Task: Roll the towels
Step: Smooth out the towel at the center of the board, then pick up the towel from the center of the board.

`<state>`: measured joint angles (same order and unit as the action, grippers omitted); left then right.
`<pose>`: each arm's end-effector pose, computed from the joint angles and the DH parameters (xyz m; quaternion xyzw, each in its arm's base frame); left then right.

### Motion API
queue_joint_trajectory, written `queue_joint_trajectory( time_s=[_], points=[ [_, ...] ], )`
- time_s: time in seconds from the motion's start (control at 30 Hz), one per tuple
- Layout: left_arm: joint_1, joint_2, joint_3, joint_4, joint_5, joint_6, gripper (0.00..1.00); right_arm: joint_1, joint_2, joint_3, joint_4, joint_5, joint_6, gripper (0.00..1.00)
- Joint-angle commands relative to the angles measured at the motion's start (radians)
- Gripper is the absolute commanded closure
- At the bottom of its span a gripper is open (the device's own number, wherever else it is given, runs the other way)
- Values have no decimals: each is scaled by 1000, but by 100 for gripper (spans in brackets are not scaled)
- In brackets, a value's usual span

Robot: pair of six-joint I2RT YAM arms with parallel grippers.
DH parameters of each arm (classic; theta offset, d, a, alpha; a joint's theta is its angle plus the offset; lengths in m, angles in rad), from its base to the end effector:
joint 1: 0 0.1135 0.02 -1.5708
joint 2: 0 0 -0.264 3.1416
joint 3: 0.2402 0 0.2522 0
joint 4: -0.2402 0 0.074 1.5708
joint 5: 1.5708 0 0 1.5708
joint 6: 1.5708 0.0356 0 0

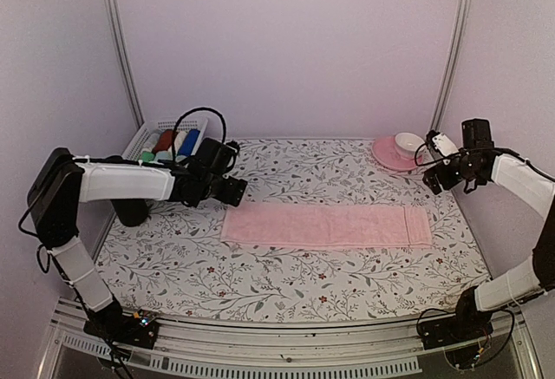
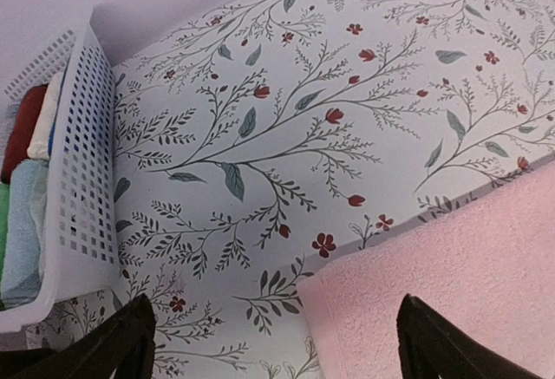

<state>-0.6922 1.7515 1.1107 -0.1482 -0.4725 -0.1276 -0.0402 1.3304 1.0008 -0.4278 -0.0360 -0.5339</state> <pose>0.2984 -0.2263 0.1998 0.1648 0.8881 0.0508 0.4260 0.2878 -0.0103 0.2721 -0.2313 0.8887 -0.0961 0.3840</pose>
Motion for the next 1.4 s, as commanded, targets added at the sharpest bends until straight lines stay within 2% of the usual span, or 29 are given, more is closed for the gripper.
queue_joint_trajectory(
  time_s=[0.0, 0.13, 0.17, 0.3, 0.53, 0.67, 0.8, 0.93, 1.13, 1.3, 1.37],
  points=[
    [-51, -106, -78, -8, -7, -40, 3, -22, 20, -70, -147, -161, 34, 3],
    [-113, -161, -134, -14, -52, -43, 3, -30, 58, -126, -200, -199, 34, 15],
    [-125, -171, -147, -18, -59, -45, 3, -34, 66, -131, -209, -207, 23, 21],
    [-162, -198, -188, -24, -82, -57, 3, -86, 113, -117, -224, -188, 21, 25],
    [-184, -201, -227, 7, -109, -57, 3, -87, 228, -108, -248, -219, -7, 32],
    [-189, -189, -235, 27, -127, -45, 3, -86, 274, -113, -232, -218, 0, 39],
    [-190, -176, -243, 41, -133, -38, 3, -86, 309, -115, -195, -178, 19, 54],
    [-190, -172, -253, 54, -136, -35, 3, -87, 373, -105, -161, -141, 35, 61],
    [-191, -182, -273, 70, -150, -29, 3, -87, 494, -45, -121, -75, 44, 79],
    [-191, -184, -288, 83, -164, -25, 3, -90, 555, 42, -117, -38, 54, 80],
    [-190, -182, -291, 86, -170, -25, 3, -90, 578, 81, -120, -31, 62, 77]
  ],
)
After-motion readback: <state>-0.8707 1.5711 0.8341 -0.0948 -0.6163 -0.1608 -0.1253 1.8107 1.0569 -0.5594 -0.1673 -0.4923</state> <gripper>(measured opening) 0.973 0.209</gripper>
